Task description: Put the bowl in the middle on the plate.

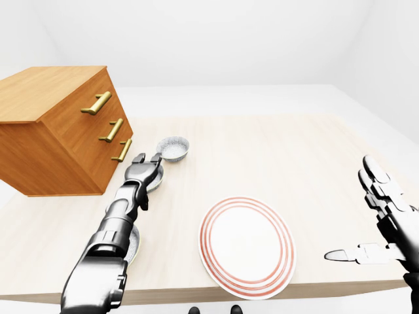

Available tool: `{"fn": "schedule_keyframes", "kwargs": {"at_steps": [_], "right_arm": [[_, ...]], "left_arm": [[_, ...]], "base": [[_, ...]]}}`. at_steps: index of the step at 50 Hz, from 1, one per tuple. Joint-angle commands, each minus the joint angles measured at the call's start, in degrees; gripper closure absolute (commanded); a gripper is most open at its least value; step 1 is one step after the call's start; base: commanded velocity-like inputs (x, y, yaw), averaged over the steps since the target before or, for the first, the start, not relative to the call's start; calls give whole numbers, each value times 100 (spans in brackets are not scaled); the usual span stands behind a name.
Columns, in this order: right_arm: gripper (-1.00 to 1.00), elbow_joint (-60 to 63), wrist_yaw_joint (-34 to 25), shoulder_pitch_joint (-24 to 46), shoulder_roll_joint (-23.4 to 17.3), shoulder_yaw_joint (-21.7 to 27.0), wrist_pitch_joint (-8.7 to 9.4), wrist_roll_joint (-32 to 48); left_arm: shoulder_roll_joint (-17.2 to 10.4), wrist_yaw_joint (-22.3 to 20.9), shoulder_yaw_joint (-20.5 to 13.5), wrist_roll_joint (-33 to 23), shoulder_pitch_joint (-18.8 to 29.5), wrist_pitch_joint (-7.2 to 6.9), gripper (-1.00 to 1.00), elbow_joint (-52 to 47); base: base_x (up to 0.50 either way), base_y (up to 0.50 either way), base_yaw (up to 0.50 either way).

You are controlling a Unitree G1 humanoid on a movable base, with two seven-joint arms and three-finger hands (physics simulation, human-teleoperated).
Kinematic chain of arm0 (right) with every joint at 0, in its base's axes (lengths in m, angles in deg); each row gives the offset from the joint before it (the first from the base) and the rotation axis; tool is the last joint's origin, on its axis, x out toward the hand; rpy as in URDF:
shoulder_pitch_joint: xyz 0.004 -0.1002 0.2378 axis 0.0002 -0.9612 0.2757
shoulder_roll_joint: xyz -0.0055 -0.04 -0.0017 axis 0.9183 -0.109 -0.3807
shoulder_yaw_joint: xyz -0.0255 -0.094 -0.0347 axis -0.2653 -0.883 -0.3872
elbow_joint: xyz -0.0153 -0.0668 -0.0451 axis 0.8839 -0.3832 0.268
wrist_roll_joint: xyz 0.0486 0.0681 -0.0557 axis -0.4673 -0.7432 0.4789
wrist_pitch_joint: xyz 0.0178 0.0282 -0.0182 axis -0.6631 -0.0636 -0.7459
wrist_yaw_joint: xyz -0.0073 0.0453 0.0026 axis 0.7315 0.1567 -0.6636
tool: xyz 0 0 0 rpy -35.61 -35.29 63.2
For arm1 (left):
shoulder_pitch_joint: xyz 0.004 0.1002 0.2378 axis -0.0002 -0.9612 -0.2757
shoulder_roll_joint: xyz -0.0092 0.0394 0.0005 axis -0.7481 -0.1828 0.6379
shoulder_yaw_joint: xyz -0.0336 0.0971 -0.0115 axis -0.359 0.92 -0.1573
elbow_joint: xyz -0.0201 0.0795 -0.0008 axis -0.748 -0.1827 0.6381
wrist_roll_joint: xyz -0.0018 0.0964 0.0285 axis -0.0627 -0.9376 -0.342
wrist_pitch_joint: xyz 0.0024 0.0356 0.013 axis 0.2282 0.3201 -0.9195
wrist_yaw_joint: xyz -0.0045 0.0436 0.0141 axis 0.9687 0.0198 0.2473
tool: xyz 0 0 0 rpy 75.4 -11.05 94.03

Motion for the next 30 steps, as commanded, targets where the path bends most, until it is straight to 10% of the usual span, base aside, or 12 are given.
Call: {"fn": "schedule_keyframes", "kwargs": {"at_steps": [1,19,24,26,30], "right_arm": [[-100,-97,0,6,2,-19,0,9],[-100,-269,0,-6,-30,-84,0,-22],[-100,-257,0,-24,-13,-72,0,-33],[-100,-299,0,-18,-13,-76,0,-32],[-100,-269,0,-18,-17,-74,0,-41]], "left_arm": [[-4,-46,-11,-18,-55,0,-100,-8],[15,-77,-6,6,-58,0,-91,-10],[19,-49,-10,17,-57,0,-48,15],[30,-57,-6,25,-62,0,6,11],[39,-89,-5,37,-71,0,8,-30]], "base": [[0,0,0],[0,0,0],[0,0,0],[0,0,0],[0,0,0]]}}
